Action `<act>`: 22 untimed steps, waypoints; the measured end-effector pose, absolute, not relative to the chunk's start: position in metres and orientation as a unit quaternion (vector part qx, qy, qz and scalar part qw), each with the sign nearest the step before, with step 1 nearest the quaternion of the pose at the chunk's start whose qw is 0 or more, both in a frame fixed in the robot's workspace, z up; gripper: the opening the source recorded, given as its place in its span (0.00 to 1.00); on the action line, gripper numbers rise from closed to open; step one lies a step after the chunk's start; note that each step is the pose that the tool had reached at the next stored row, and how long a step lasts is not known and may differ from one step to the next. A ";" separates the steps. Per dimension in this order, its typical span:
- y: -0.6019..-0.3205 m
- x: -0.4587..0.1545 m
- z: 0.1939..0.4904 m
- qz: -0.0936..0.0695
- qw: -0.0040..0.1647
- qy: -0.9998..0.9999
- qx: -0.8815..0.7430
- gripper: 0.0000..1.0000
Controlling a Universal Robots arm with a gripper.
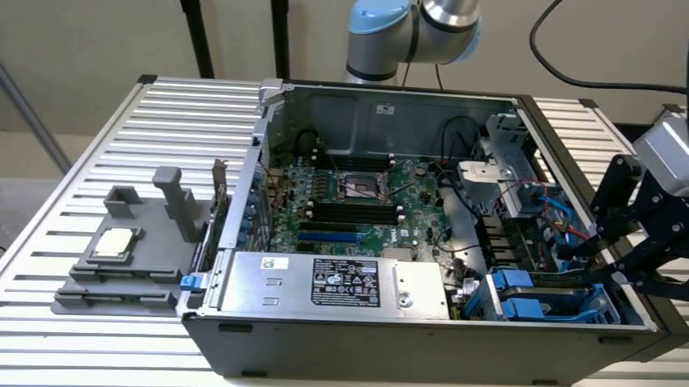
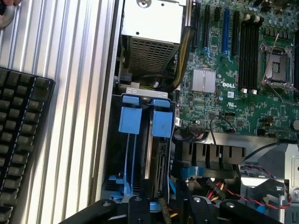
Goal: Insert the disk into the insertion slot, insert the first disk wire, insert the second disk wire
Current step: 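Insert the first disk wire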
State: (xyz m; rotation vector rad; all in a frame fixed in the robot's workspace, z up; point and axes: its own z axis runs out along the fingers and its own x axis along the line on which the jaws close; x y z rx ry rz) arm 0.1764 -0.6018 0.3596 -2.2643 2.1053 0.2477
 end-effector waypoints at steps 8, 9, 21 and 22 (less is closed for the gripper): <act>-0.604 0.182 0.353 0.085 0.024 0.674 -0.734 0.36; -0.604 0.182 0.352 0.085 0.024 0.673 -0.735 0.36; -0.604 0.185 0.344 0.100 0.038 0.649 -0.753 0.36; -0.604 0.185 0.344 0.102 0.040 0.647 -0.755 0.36</act>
